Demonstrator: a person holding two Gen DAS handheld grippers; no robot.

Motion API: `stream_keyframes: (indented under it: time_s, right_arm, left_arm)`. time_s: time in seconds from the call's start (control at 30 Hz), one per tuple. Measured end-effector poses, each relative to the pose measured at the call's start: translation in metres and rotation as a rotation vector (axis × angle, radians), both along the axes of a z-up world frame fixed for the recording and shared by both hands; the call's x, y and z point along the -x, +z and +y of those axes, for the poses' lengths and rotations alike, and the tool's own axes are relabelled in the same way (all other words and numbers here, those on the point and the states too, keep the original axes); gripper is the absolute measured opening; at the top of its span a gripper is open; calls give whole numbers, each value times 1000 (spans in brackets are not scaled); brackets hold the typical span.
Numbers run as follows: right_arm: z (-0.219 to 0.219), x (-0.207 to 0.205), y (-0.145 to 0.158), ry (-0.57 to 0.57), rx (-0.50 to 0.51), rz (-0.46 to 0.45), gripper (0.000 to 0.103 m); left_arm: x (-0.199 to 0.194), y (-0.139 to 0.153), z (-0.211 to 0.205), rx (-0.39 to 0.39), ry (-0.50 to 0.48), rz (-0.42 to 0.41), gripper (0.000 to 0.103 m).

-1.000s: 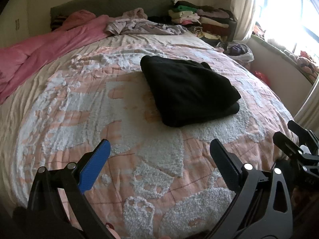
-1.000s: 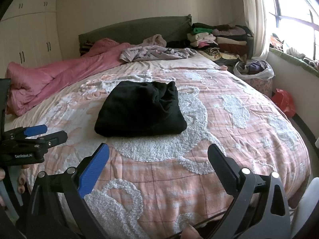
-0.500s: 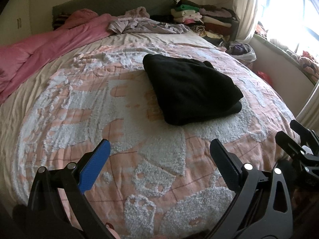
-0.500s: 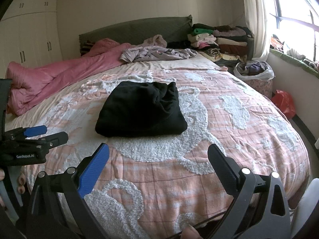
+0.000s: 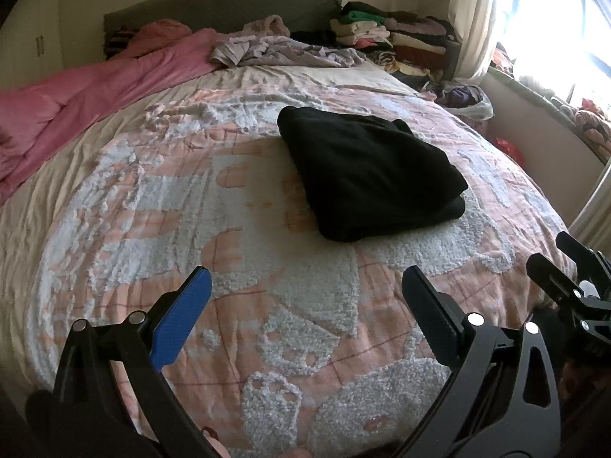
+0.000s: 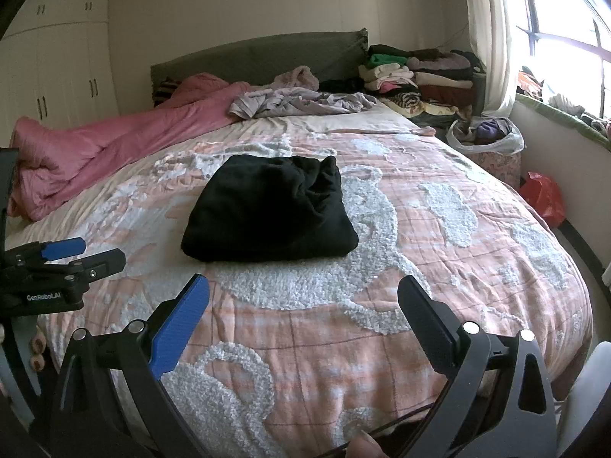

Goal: Fold small clothes

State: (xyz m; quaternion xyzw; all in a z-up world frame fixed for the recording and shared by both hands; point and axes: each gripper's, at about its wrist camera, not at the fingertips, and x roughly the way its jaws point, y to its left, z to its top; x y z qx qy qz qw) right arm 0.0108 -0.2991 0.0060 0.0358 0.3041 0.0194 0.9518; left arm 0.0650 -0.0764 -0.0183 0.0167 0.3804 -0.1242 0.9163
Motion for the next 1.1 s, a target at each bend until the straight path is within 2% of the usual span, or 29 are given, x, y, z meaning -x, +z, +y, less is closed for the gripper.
stream_keyframes:
  time_s: [1.1]
  right_arm:
    - [0,-1,0,-1,4,1,98]
  left_arm:
    - [4,-2,-5,4,-16,8,93]
